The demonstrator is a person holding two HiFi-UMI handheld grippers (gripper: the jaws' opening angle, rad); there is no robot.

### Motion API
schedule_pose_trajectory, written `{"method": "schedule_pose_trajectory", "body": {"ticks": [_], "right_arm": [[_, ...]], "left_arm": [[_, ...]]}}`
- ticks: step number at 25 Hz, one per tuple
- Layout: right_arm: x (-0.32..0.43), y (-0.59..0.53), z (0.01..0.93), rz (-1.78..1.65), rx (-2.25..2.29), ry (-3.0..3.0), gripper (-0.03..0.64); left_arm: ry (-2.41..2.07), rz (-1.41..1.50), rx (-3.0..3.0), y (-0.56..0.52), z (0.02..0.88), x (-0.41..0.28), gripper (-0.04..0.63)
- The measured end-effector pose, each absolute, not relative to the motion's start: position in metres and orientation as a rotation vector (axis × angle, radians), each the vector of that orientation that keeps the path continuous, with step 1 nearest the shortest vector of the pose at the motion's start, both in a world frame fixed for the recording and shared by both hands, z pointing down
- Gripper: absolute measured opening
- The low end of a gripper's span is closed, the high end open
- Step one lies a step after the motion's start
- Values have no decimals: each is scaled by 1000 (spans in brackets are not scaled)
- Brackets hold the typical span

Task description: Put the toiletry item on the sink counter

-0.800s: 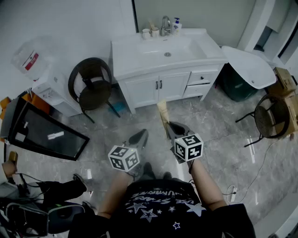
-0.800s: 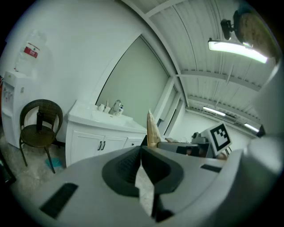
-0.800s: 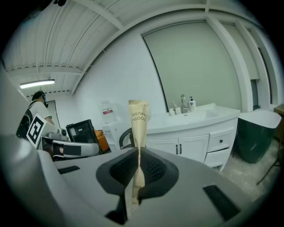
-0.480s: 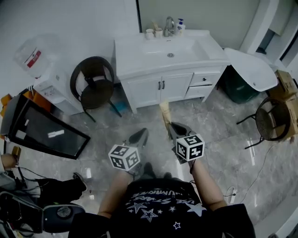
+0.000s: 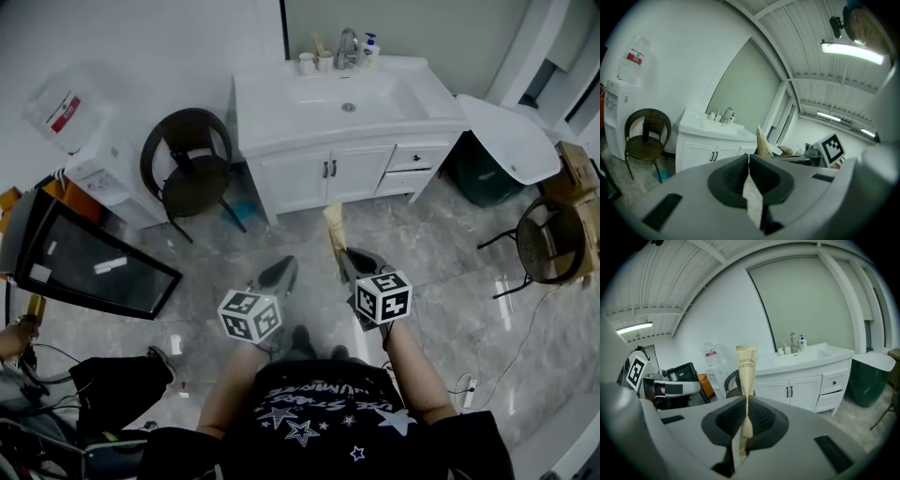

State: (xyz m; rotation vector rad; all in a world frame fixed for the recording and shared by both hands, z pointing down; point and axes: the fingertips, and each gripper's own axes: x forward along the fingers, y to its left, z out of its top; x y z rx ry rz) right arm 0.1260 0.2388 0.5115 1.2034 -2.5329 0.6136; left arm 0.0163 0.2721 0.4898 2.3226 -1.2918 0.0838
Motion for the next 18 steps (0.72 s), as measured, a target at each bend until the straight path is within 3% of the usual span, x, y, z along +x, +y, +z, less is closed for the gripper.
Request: {"method": "schedule_pose_trajectory", "body": {"ticks": [18], "right_arm": [[74, 171, 519, 745, 1332, -2480, 23]], "left_arm": [[-1254, 18, 2339, 210, 491, -51, 20]]}}
